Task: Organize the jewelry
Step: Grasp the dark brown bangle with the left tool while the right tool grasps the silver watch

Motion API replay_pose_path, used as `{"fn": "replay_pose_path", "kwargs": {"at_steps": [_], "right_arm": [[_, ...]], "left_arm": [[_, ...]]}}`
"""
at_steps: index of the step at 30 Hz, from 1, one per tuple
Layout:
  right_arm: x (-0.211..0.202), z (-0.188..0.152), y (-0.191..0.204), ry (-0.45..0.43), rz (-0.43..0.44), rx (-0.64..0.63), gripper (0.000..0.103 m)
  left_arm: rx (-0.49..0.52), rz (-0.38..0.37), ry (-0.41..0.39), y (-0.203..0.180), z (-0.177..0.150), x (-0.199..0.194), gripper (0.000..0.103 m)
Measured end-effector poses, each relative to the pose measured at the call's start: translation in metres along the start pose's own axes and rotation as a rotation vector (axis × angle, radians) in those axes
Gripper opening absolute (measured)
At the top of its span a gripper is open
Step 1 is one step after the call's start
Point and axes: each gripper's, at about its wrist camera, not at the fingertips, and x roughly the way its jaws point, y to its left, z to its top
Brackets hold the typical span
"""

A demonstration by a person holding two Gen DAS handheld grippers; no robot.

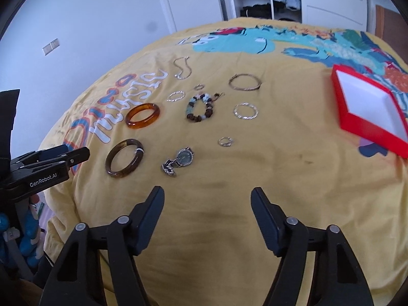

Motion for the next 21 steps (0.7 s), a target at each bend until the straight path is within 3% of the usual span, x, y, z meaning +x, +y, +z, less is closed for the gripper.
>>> {"fn": "replay_pose_path", "kwargs": {"at_steps": [3,13,18,21], "right_arm": [[0.010,0.003,-0.001,0.025,0.036,0.011,0.052],[0.046,0.022,0.005,0.074,0.142,0.078,0.044],[0.069,0.029,0.005,0.096,0.165,0.130,0.041],[0.081,0.031,0.005,0.107,0.175,0.165,0.041]], "left_arm": [[-0.017,-0.018,0.024,0.002,0.003,0.013,0.062],[0.007,0.001,0.054,-0.001,0.013,0.049,0.061],[0.007,0.000,0.096,0.001,0.011,0.067,0.049],[0.004,-0.015,0.114,0.002,0.010,0.076,0.049]]}}
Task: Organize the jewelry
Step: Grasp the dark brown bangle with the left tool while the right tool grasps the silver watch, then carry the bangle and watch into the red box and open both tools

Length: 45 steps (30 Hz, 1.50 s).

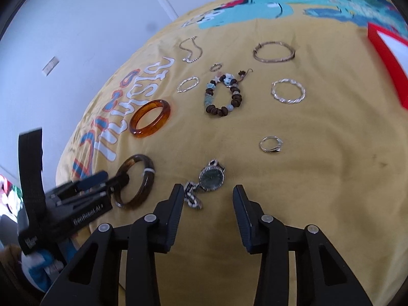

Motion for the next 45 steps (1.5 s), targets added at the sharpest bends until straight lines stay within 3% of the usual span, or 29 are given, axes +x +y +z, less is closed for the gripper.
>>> {"fn": "replay_pose_path", "kwargs": {"at_steps": [8,10,12,14,22,30,38,45], "right_arm": [[0.022,0.007,0.008,0.009,-0.015,-0.004,0.041],[0.026,0.008,0.010,0.006,-0.034,-0.020,0.037],[0.027,0.008,0.008,0.007,-0.058,-0.032,0.017],[0.026,0.008,0.004,0.012,-0.055,-0.035,0.014],[-0.011,-0.002,0.008,-0.023,-0.053,-0.087,0.011],[-0.076,-0.013,-0.012,-0.124,-0.080,-0.049,0.011],[-0.152,-0.018,-0.057,-0.243,-0.157,0.004,0.011],[-0.200,0.002,-0.122,-0.321,-0.266,0.034,0.011]], "left_arm": [[0.033,0.022,-0.005,-0.009,0.004,0.012,0.035],[0.053,0.038,-0.017,-0.013,0.004,0.012,0.028],[0.077,0.069,-0.029,-0.017,0.004,0.011,0.014],[0.091,0.096,-0.036,-0.020,0.004,0.008,0.010],[0.070,0.117,-0.068,-0.017,0.006,-0.017,0.009],[0.072,0.069,-0.113,-0.032,0.004,-0.060,0.008],[0.111,-0.006,-0.169,-0.074,0.012,-0.103,0.008],[0.179,-0.108,-0.210,-0.143,0.042,-0.127,0.008]]}}
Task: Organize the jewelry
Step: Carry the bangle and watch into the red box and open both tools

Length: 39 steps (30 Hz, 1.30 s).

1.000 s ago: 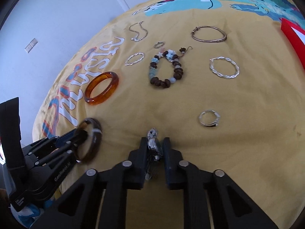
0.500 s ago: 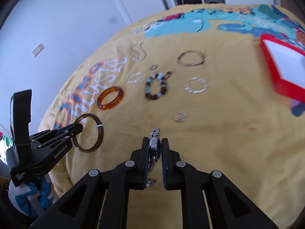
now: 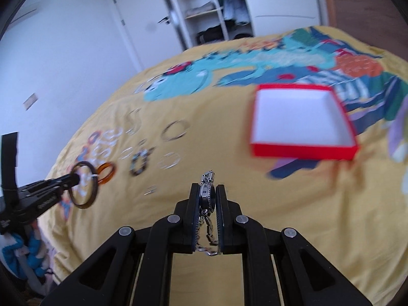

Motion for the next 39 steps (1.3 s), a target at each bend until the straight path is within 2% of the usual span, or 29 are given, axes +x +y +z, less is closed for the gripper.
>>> {"fn": "replay_pose_path", "kwargs": {"at_steps": [3,9,13,18,23,28,34,36,39], "right_arm": [[0.002,0.023,-0.033,-0.028,-0.046,0.006,0.011],[0.029,0.060,-0.087,-0.038,-0.112,0.016,0.011],[0.056,0.072,-0.119,-0.020,-0.154,0.030,0.011],[0.088,0.078,-0.153,0.024,-0.186,0.033,0.011],[0.113,0.075,-0.170,0.087,-0.184,0.021,0.011],[0.130,0.067,-0.177,0.142,-0.197,-0.004,0.012],[0.130,0.067,-0.175,0.157,-0.228,-0.039,0.016],[0.123,0.068,-0.175,0.146,-0.240,-0.037,0.023],[0.105,0.071,-0.173,0.123,-0.251,-0.031,0.027]], "left_arm": [[0.022,-0.050,-0.006,-0.031,0.023,0.007,0.008],[0.107,-0.170,-0.020,-0.122,0.073,0.038,0.008],[0.161,-0.203,-0.018,-0.173,0.095,0.067,0.008],[0.189,-0.229,0.046,-0.223,0.109,0.120,0.008],[0.189,-0.213,0.127,-0.241,0.102,0.161,0.009],[0.203,-0.201,0.179,-0.248,0.094,0.181,0.010],[0.191,-0.229,0.188,-0.250,0.096,0.184,0.012],[0.166,-0.251,0.192,-0.245,0.097,0.182,0.012],[0.146,-0.264,0.177,-0.238,0.100,0.172,0.015]]}}
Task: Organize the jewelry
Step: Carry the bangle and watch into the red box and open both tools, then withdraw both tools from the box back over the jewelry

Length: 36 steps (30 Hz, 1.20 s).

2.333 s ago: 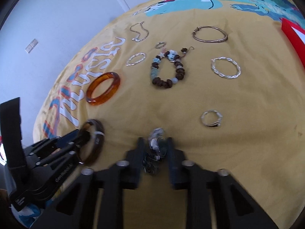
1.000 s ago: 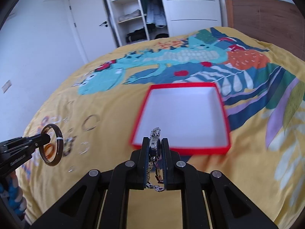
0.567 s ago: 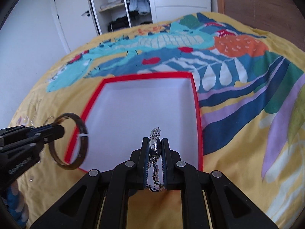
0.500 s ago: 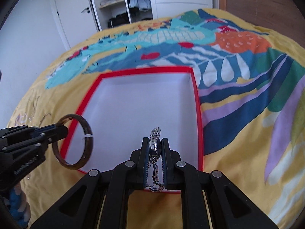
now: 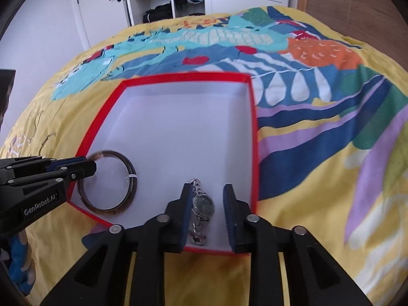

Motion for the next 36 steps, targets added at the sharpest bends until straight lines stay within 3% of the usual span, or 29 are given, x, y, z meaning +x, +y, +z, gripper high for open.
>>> {"fn": "replay_pose_path", "kwargs": {"at_steps": [3,11,17,27,30,36], "right_arm": [[-0.025,-0.002,0.000,-0.023,-0.016,0.003,0.035],[-0.107,-0.014,0.031,-0.104,0.009,0.000,0.035],[-0.166,-0.023,0.080,-0.178,0.080,-0.018,0.035],[-0.224,-0.040,0.155,-0.251,0.166,-0.072,0.035],[-0.231,-0.042,0.169,-0.264,0.183,-0.070,0.035],[-0.232,-0.047,0.194,-0.258,0.205,-0.086,0.035]], "left_arm": [[-0.003,-0.020,-0.025,0.003,-0.001,-0.019,0.022],[0.001,-0.021,-0.136,0.029,-0.024,-0.115,0.025],[-0.020,0.078,-0.209,0.090,-0.066,-0.195,0.025],[-0.176,0.271,-0.262,0.226,-0.149,-0.291,0.025],[-0.215,0.297,-0.276,0.255,-0.168,-0.311,0.026],[-0.263,0.297,-0.261,0.282,-0.195,-0.316,0.026]]}}
